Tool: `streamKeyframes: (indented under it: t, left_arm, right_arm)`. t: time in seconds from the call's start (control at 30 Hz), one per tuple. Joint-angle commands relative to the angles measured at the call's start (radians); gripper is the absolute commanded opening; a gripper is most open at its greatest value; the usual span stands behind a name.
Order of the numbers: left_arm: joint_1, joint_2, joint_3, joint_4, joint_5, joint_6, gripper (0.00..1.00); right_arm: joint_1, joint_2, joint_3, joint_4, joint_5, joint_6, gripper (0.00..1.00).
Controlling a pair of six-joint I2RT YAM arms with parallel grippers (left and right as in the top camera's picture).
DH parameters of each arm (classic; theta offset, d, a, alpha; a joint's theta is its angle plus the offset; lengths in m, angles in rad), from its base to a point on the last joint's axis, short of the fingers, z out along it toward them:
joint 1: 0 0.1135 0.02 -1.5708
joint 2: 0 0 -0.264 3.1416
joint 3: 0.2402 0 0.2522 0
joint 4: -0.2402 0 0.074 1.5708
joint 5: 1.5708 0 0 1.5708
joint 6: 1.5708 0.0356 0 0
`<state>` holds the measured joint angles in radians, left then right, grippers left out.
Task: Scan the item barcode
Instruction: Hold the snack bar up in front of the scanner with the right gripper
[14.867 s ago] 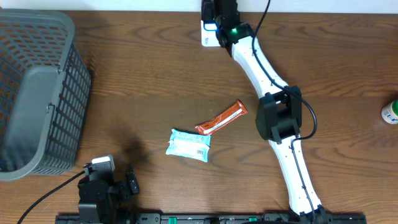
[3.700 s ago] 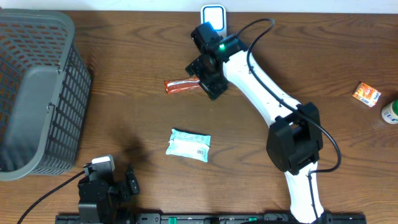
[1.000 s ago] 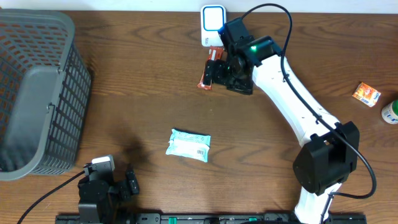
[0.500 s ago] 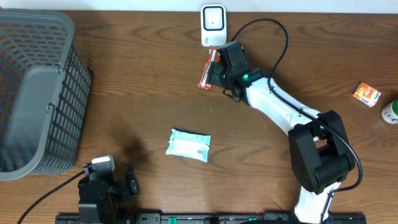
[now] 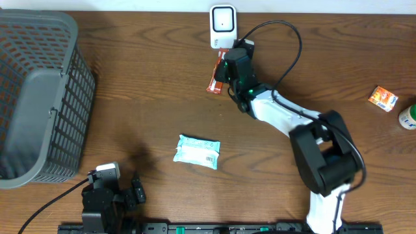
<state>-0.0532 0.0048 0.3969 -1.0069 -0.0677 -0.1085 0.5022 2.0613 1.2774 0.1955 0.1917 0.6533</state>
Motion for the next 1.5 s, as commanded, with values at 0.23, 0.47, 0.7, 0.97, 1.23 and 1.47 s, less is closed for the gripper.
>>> streamKeyframes:
  t: [0.23, 0.47, 0.7, 0.97, 1.23, 1.47]
  left_arm:
    - [0.002, 0.001, -0.001, -0.005, 0.005, -0.009, 0.94]
    - [0.002, 0.001, -0.001, -0.005, 0.005, -0.01, 0.94]
    - [0.002, 0.001, -0.001, -0.005, 0.005, -0.009, 0.94]
    - [0.002, 0.001, -0.001, -0.005, 0.005, -0.009, 0.94]
    - [0.002, 0.001, -0.001, -0.005, 0.005, -0.009, 0.94]
    - [0.002, 0.001, -0.001, -0.005, 0.005, -0.009, 0.94]
  right_arm:
    - [0.001, 0.196, 0.027, 0.193, 0.001, -0.016, 0.01]
    - [0.001, 0.215, 0.047, 0.195, 0.002, -0.028, 0.01]
    - [-0.007, 0.217, 0.05, 0.208, 0.002, -0.057, 0.01]
    - [-0.011, 0.297, 0.064, 0.211, -0.061, -0.057, 0.01]
    - [-0.008, 0.273, 0.064, -0.007, -0.188, -0.072, 0.01]
    - [-0.002, 0.08, 0.064, -0.43, -0.227, -0.072, 0.01]
